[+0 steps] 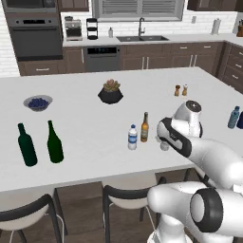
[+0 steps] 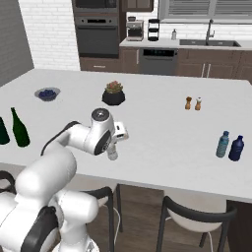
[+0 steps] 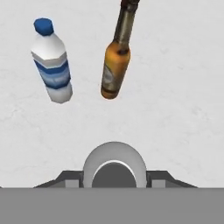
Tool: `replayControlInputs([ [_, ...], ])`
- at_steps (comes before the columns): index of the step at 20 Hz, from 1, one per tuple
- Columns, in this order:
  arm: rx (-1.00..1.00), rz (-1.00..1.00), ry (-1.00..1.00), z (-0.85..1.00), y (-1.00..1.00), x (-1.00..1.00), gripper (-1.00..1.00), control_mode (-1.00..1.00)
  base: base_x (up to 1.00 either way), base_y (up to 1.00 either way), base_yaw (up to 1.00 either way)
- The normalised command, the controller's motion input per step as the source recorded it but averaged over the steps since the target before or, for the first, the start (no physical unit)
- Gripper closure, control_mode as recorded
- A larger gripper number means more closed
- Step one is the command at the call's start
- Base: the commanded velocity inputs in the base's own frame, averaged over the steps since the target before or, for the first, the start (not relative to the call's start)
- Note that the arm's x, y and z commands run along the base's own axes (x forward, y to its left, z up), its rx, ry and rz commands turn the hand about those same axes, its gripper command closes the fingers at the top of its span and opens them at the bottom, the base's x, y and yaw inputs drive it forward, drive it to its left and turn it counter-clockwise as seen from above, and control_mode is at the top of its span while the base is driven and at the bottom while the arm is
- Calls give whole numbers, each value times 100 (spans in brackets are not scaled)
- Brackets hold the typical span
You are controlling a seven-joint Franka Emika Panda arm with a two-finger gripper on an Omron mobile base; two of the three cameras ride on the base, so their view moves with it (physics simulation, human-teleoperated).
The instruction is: Move the plastic bottles in the middle to the plastics group, and the glass bottles in the middle to the glass group.
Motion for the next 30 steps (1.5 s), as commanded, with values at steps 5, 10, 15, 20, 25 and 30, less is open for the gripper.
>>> replayControlInputs([
  [5,0,-6,-5,17,-89,0,100,-100,0,0,0],
  [10,-2,-7,0,17,-85,17,100,-100,0,0,0],
  [15,0,-8,0,12,-89,24,100,-100,0,0,0],
  [20,0,-8,0,3,-93,20,100,-100,0,0,0],
  [25,0,-10,9,10,-79,23,100,-100,0,0,0],
  [30,0,-7,10,14,-75,27,100,-100,0,0,0],
])
